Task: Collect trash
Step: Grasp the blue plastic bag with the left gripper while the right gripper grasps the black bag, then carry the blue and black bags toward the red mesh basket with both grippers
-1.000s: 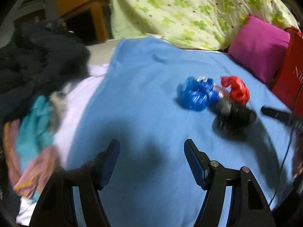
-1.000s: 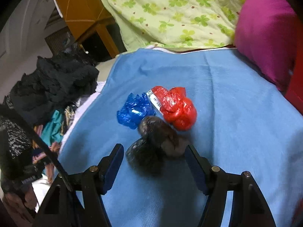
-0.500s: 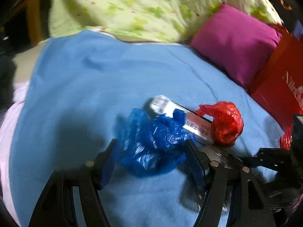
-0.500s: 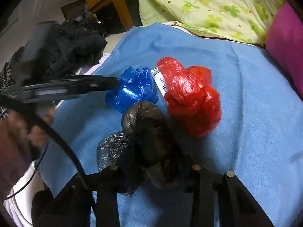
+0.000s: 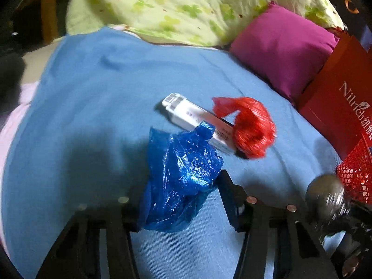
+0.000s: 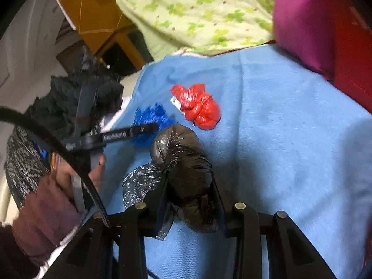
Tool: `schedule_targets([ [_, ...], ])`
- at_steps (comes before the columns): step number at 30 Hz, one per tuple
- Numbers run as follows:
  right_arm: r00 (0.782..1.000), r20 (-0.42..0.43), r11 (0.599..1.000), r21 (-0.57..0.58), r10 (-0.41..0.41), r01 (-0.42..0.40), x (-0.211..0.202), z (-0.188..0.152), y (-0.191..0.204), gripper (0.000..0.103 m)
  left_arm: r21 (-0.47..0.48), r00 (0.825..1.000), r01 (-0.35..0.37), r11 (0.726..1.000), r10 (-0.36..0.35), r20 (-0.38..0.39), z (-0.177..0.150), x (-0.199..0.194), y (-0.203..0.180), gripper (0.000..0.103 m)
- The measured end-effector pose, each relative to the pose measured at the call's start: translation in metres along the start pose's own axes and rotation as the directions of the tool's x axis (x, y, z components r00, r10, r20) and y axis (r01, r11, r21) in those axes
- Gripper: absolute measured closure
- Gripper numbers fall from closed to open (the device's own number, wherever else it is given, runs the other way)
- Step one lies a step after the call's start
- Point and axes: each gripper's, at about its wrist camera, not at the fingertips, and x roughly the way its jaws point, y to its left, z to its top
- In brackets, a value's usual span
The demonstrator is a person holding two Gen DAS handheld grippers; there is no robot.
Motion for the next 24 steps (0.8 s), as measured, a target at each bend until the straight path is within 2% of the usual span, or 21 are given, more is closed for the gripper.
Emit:
schedule_targets([
  [3,0.999,0.037,1.000,-0.002,-0.005,0.005,-0.027,-0.003,0.010,0.065,0.021,0.996,-0.085,0.996,0.085,0.035,-0.019,-0.038,-0.019,0.047],
  [7,0.995,0.099,1.000,-0.002,0.001,0.000,-0.065,-0.007,0.023,0.065,0.042,0.981,-0.160,0.986,0.154,0.118,-0.040,-0.102,-0.048,0.047],
  [11,0.986,0.169,1.000,-0.021,-0.002,0.006,-0.108,-0.011,0.039,0.065,0.064,0.947,-0.262,0.963,0.244,0.209,-0.055,-0.163,-0.083,0.047],
  [17,0.966,0.259,0.999,-0.040,0.003,0.008,-0.164,-0.017,0.058,0.065,0.069,0.889,-0.343,0.937,0.301,0.345,-0.075,-0.233,-0.130,0.047],
  [24,0.942,0.336,0.997,-0.074,0.008,0.018,-0.209,-0.025,0.074,0.065,0.095,0.839,-0.408,0.908,0.332,0.431,-0.092,-0.272,-0.170,0.046],
])
